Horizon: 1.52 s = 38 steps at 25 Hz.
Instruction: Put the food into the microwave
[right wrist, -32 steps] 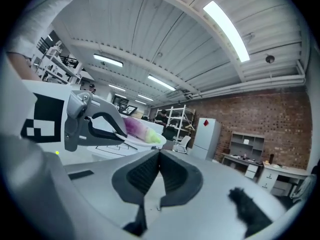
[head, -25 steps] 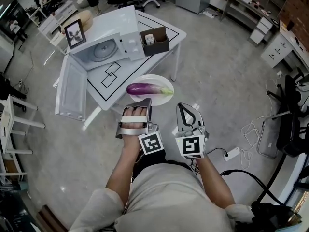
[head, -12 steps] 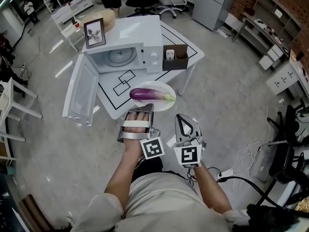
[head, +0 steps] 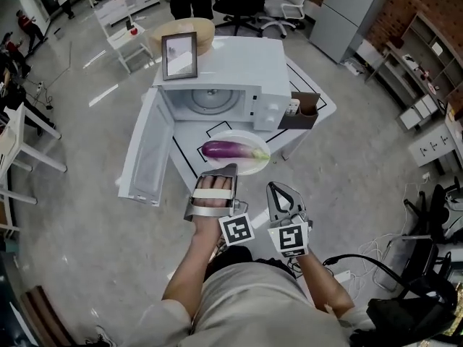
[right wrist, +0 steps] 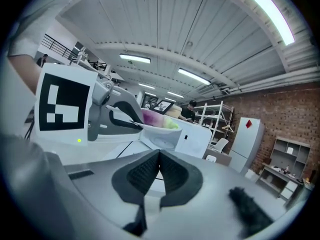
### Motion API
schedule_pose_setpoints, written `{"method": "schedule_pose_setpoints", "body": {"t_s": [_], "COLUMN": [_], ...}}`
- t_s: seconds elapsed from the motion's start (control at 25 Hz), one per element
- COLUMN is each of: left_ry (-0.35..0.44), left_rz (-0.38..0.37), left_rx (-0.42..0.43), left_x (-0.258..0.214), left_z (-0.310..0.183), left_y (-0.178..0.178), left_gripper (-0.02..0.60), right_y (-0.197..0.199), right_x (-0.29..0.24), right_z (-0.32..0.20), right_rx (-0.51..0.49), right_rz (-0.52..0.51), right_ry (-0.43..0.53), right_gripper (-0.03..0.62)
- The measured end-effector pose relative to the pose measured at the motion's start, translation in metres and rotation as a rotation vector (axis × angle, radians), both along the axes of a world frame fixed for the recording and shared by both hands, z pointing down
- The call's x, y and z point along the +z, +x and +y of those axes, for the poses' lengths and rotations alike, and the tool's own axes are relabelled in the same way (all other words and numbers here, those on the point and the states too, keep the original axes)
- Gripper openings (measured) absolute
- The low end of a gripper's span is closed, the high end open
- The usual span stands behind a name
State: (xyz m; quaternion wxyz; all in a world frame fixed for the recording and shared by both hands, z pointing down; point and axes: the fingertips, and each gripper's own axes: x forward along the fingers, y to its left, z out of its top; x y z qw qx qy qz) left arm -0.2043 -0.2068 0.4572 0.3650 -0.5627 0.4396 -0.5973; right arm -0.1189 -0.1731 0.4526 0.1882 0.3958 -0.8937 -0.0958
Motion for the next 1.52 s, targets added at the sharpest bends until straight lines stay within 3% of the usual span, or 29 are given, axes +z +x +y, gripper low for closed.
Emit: {"method": "schedule_pose_setpoints", "body": {"t_s": [0.28, 0.68, 0.92, 1.04, 1.16, 1.2, 1.24, 1.52], "left_ry": [0.0, -0.043, -0.077, -0.079, -0.084, -0.089, -0.095, -0.092], "left_rz": [-0.019, -0.026, -0.041, -0.051, -0.062, -0.066, -0.067, -0.077], "left_rx": [-0.01, -0.056, -0.097, -0.108, -0.109, -0.111, -0.113, -0.111], "left_x": [0.007, 0.028, 0.044, 0.044, 0.048, 0.05, 0.053, 0.061], "left_z": [-0.021, -0.038, -0.059, -0.076, -0.094, -0.099, -0.104, -0.126], "left_y": [-0.046, -0.069, -0.084, -0.091, -0.094, -0.095, -0.096, -0.103], "left_gripper": [0.034, 0.034, 0.034, 0.032, 0.034, 0.032, 0.034, 0.034], "right_y": [-0.036, -0.071, -0.092, -0.106, -0.125, -0.13, -0.135, -0.165], "right_x": [0.001, 0.0, 0.011, 0.017, 0.026, 0.029, 0.033, 0.051], "right_z": [-0.027, -0.046, -0.069, -0.083, -0.09, -0.093, -0.097, -0.13], "right_rx": [-0.034, -0.132, -0.215, -0.277, -0.388, -0.415, -0.432, -0.442], "right_rz": [0.027, 0.066, 0.079, 0.214, 0.445, 0.503, 0.545, 0.725], "right_ry": [-0.001, 0.044, 0.011, 0.081, 0.272, 0.323, 0.356, 0.51], "right_gripper": [0.012, 0.012, 0.012, 0.014, 0.022, 0.054, 0.08, 0.091]}}
